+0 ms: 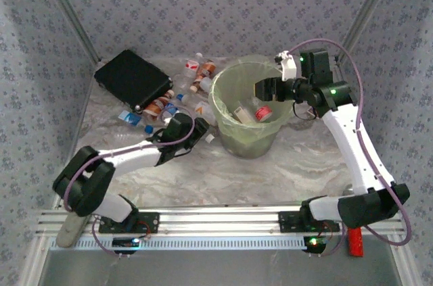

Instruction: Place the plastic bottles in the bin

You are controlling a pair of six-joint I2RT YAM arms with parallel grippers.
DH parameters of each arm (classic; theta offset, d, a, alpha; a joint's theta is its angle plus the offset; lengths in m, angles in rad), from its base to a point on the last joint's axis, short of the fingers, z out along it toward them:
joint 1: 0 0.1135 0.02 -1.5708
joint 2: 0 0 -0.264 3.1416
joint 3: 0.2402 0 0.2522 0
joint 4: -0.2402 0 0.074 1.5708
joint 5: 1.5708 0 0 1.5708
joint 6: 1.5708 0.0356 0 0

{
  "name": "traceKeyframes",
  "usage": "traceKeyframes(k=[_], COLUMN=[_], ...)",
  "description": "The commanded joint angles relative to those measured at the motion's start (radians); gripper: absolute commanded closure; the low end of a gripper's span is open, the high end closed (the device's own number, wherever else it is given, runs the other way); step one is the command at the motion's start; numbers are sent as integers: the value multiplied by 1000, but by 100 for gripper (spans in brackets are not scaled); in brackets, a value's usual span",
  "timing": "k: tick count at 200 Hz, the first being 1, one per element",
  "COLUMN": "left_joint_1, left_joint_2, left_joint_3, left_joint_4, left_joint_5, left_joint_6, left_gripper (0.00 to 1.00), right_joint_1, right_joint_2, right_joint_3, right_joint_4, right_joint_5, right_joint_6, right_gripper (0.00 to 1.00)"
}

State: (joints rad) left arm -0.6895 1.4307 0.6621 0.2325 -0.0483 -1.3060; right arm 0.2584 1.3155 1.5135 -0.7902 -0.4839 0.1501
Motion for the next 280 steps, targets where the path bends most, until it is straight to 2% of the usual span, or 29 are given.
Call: traceKeyframes(k=[1, 25, 64, 104, 159, 230, 261, 280], left_joint_1=[28, 63, 114, 127, 127, 118, 113, 113], left_joint_2=[-104, -229, -389, -457, -410, -370, -366, -368], left_joint_3=[-1, -6, 0, -1, 29, 84, 103, 117], left_joint_4=[-93, -170, -185, -84, 90, 159, 157, 129], left_joint_5=[5, 29, 206, 388, 559, 604, 611, 601], left_joint_6=[153, 282, 495, 560, 540, 522, 527, 538], left_gripper=[62, 77, 100, 100, 100, 100, 100, 100], right_joint_1=[-6, 15, 125, 247, 304, 344, 355, 357], right_joint_2=[-15, -5, 77, 228, 419, 533, 563, 580], right_joint_3=[22, 51, 164, 349, 506, 560, 576, 593], right_joint_4=[34, 65, 67, 28, -28, -76, -74, -103], right_joint_5=[-88, -181, -214, -208, -356, -339, -349, -299], right_joint_6=[26, 21, -11, -19, 15, -7, -6, -13], right_gripper=[30, 24, 16, 14, 14, 14, 18, 17])
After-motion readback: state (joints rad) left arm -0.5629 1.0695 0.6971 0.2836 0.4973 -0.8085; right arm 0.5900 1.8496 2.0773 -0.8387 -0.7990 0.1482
